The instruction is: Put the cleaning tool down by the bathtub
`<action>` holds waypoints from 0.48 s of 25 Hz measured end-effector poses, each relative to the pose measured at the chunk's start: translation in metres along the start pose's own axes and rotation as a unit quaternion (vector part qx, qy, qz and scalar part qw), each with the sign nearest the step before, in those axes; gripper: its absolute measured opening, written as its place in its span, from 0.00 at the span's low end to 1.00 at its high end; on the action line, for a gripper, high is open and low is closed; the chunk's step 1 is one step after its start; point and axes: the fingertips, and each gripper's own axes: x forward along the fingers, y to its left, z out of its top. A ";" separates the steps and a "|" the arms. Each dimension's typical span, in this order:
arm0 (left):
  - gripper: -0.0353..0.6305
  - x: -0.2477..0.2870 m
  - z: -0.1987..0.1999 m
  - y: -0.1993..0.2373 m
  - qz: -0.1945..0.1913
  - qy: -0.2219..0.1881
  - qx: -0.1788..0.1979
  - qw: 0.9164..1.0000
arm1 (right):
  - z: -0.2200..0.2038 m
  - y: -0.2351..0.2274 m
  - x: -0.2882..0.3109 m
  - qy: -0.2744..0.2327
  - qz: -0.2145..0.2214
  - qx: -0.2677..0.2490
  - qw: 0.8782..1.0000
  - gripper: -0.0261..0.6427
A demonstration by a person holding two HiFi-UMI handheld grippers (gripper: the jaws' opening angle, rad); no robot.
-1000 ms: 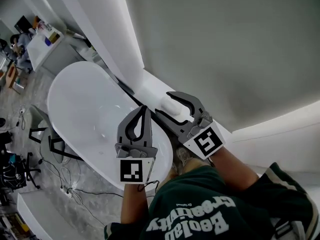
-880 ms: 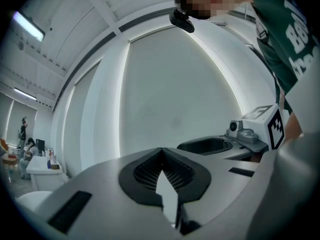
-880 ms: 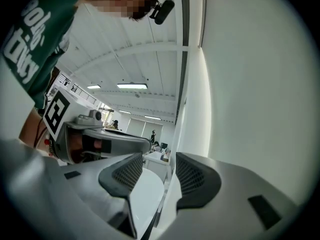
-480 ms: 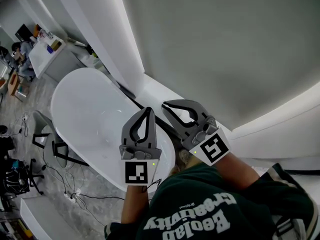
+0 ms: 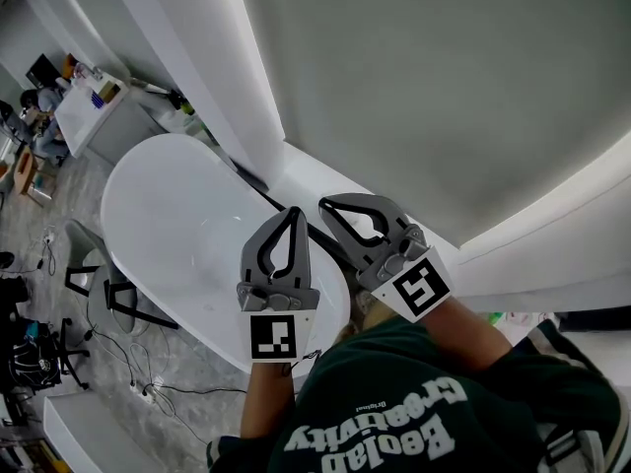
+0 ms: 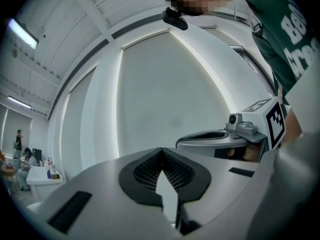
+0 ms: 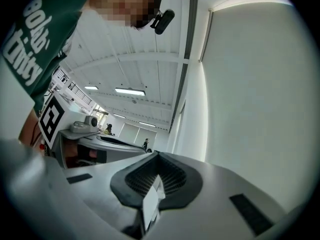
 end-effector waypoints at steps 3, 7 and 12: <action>0.06 -0.006 0.000 -0.001 -0.002 -0.004 -0.001 1.000 | 0.004 0.007 -0.001 -0.004 -0.005 0.004 1.000 0.06; 0.06 -0.011 -0.002 -0.003 -0.004 0.000 0.005 1.000 | 0.005 0.015 -0.001 -0.006 -0.002 0.007 1.000 0.06; 0.06 -0.023 0.003 -0.010 -0.002 -0.003 0.022 1.000 | 0.009 0.025 -0.009 -0.004 0.005 -0.006 1.000 0.06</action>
